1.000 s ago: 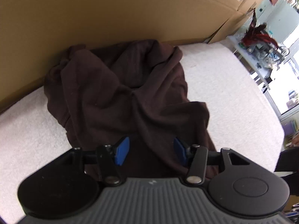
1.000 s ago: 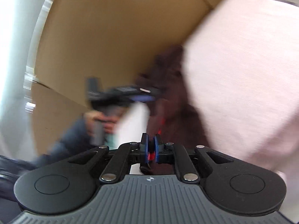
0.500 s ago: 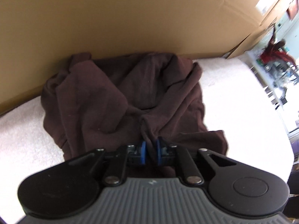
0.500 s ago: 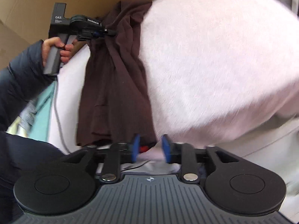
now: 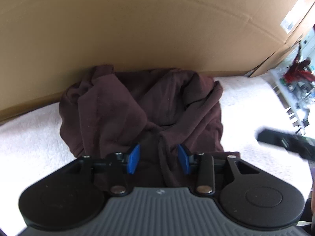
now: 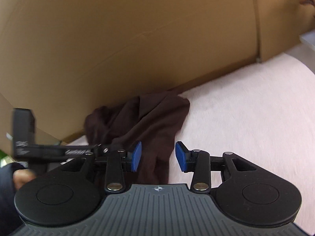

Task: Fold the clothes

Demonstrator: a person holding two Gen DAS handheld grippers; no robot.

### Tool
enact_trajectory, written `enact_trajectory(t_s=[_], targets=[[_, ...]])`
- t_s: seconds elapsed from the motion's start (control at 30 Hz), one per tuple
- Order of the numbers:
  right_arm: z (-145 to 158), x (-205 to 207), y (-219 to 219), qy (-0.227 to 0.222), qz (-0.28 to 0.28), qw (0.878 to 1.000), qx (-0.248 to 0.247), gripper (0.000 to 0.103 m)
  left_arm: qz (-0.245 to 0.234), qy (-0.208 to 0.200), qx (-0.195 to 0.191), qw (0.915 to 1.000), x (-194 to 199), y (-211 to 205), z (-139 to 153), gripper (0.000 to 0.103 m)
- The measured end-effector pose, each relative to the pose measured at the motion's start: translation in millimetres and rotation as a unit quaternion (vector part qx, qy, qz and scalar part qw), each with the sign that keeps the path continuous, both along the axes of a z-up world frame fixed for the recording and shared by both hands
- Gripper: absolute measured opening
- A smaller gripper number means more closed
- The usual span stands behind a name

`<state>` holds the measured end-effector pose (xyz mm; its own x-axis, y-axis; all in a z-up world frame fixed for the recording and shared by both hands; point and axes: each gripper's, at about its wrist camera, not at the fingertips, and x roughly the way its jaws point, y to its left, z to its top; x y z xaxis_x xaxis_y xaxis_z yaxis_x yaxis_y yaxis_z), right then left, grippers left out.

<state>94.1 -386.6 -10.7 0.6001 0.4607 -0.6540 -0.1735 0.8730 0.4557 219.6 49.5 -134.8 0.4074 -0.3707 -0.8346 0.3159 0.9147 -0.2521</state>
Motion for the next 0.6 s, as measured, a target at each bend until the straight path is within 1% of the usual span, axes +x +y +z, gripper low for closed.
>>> enact_trajectory(t_s=[0.03,0.07,0.13,0.17,0.23,0.27,0.3,0.33,0.37,0.4,0.43,0.47,0.5,0.53,0.57,0.6], targets=[[-5.5,13.8,-0.8,0.002,0.011,1.000,-0.010,0.042,0.004,0.000,0.003,1.0000,0.0,-1.5,-0.7,0.042],[-10.9,27.5,-1.8,0.005,0.022,1.000,-0.020,0.043,0.008,0.000,0.006,0.9999,0.0,-2.9,-1.3,0.036],[-22.0,51.1,-6.0,0.019,0.040,0.999,-0.021,0.045,0.016,0.000,0.012,0.9998,-0.1,-5.9,-2.6,0.034],[-27.6,62.8,-8.2,0.026,0.049,0.998,-0.021,0.046,0.021,0.000,0.013,0.9997,0.2,-6.2,-3.0,0.030],[-36.2,75.3,-12.3,0.043,0.062,0.997,0.000,0.046,0.027,-0.002,0.014,0.9995,0.5,-6.2,-4.0,0.028],[-40.4,81.2,-14.4,0.051,0.069,0.996,0.011,0.047,0.029,-0.003,0.014,0.9995,0.6,-6.0,-4.6,0.025],[-44.6,87.1,-16.4,0.059,0.075,0.995,0.022,0.048,0.031,-0.004,0.015,0.9994,0.7,-5.8,-5.2,0.018],[-48.8,93.0,-18.5,0.067,0.082,0.994,0.034,0.048,0.034,-0.005,0.012,0.9993,0.5,-3.8,-4.8,0.015],[-44.4,92.6,-20.4,0.061,0.087,0.993,0.042,0.032,0.041,-0.006,0.003,0.9991,-0.5,0.1,-3.3,0.011],[-38.7,91.3,-22.4,0.054,0.092,0.993,0.051,0.006,0.051,-0.006,-0.011,0.9986,-2.4,5.3,-0.6,0.009],[-33.0,90.0,-24.3,0.046,0.097,0.992,0.059,0.002,0.062,-0.006,-0.026,0.9978,-4.4,10.6,2.1,0.008],[-27.3,88.7,-26.3,0.038,0.102,0.992,0.068,0.002,0.069,-0.008,-0.039,0.9968,-7.2,15.1,5.6,0.008],[-14.0,83.1,-29.6,0.017,0.111,0.990,0.082,0.002,0.074,-0.013,-0.049,0.9960,-10.3,18.2,9.2,0.008],[0.5,78.5,-30.5,-0.006,0.120,0.989,0.086,0.002,0.077,-0.018,-0.054,0.9954,-12.6,19.9,12.2,0.008],[15.0,74.2,-30.9,-0.029,0.130,0.987,0.088,0.002,0.081,-0.023,-0.058,0.9948,-13.8,21.1,14.3,0.009],[25.6,74.2,-27.5,-0.047,0.137,0.986,0.079,0.002,0.087,-0.027,-0.060,0.9940,-13.3,22.3,15.3,0.009]])
